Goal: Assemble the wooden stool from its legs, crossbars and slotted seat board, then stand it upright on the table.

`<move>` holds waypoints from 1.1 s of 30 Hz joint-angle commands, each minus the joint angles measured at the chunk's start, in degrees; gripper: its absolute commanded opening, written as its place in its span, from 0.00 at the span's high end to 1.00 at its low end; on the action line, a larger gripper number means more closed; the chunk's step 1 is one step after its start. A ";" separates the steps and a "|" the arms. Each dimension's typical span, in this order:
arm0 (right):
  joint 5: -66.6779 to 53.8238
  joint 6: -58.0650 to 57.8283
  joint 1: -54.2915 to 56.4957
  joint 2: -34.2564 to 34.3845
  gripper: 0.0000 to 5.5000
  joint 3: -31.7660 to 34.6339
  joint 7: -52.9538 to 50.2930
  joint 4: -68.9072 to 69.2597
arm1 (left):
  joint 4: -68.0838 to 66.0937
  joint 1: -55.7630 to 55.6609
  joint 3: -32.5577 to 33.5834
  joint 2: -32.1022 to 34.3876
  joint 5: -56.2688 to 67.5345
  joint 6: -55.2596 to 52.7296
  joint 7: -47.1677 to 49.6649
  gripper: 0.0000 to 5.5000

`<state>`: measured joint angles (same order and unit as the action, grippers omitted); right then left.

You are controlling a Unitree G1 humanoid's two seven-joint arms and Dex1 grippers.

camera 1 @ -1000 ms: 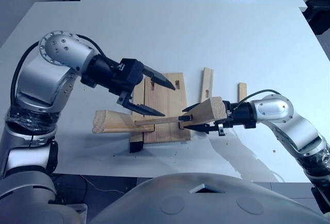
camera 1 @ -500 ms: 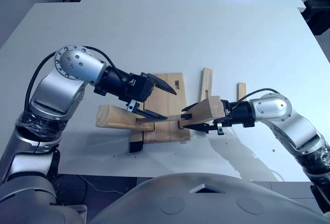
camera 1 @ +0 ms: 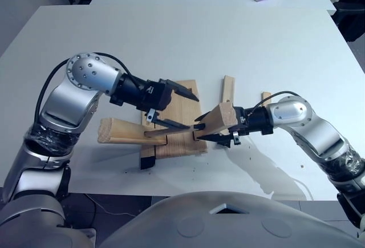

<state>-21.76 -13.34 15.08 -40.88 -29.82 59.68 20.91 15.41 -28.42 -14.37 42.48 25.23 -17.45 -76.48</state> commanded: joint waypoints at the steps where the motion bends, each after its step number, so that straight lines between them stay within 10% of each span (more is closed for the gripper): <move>1: 12.92 -5.95 -4.68 -4.47 0.64 -7.54 -0.35 -11.21 | -8.69 -14.26 8.50 -6.27 6.94 -9.99 9.52 0.38; 14: 8.96 -5.31 -9.57 -14.78 0.64 0.38 1.67 -10.69 | -27.96 -7.04 8.17 -2.96 -14.64 19.41 14.97 0.38; 33: 5.29 -8.02 -8.02 -11.67 0.64 3.54 -2.03 -14.11 | -20.37 12.24 13.06 -5.70 -17.57 17.67 26.64 0.38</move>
<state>-27.05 -10.47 10.27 -49.62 -20.87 59.27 16.53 -5.79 -17.10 -1.92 37.34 8.36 1.65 -51.93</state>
